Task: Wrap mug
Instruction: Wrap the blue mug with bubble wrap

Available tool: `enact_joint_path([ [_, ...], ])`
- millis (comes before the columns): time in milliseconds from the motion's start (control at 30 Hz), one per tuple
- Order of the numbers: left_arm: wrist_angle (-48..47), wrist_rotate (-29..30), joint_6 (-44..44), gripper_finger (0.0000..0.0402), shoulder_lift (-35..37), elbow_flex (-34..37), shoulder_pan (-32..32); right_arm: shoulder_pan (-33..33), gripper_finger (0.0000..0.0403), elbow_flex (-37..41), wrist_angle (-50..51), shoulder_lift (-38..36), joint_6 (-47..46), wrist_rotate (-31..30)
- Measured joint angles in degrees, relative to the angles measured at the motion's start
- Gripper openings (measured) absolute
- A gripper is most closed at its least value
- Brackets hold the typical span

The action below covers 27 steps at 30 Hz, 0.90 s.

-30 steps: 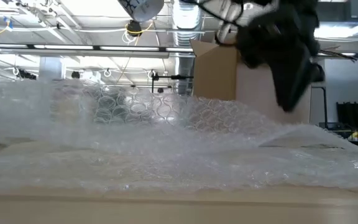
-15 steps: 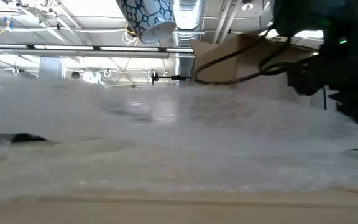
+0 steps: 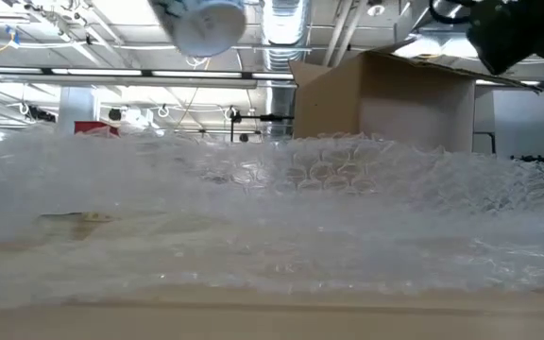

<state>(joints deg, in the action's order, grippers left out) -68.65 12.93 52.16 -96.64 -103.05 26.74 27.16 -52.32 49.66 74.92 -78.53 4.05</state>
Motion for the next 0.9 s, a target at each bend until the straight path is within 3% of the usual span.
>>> enact_joint_path([
  [100,2.39,-2.20,3.45,0.0004,-0.17,5.69,1.81,-1.82,0.0022,3.51,-7.95,1.94,4.37,1.20],
  [200,11.11,-5.19,6.05,0.0004,-0.15,13.21,2.28,-3.29,0.0017,5.97,-14.53,5.77,7.90,2.41],
  [367,19.11,-6.83,8.76,0.0004,-0.22,23.76,2.01,-4.71,0.0006,6.17,-15.63,11.83,9.69,3.76],
  [533,16.62,-6.22,6.29,0.0004,-0.16,30.26,-0.68,-2.77,0.0001,6.17,-15.54,14.71,7.40,6.46],
  [733,13.84,-3.82,-4.88,0.0004,0.13,31.26,-7.58,2.87,0.0001,6.17,-17.10,15.16,-5.89,6.43],
  [900,4.50,0.70,-12.79,0.0004,0.82,24.83,-13.71,5.81,0.0001,4.23,-18.77,14.60,-10.99,5.64],
])
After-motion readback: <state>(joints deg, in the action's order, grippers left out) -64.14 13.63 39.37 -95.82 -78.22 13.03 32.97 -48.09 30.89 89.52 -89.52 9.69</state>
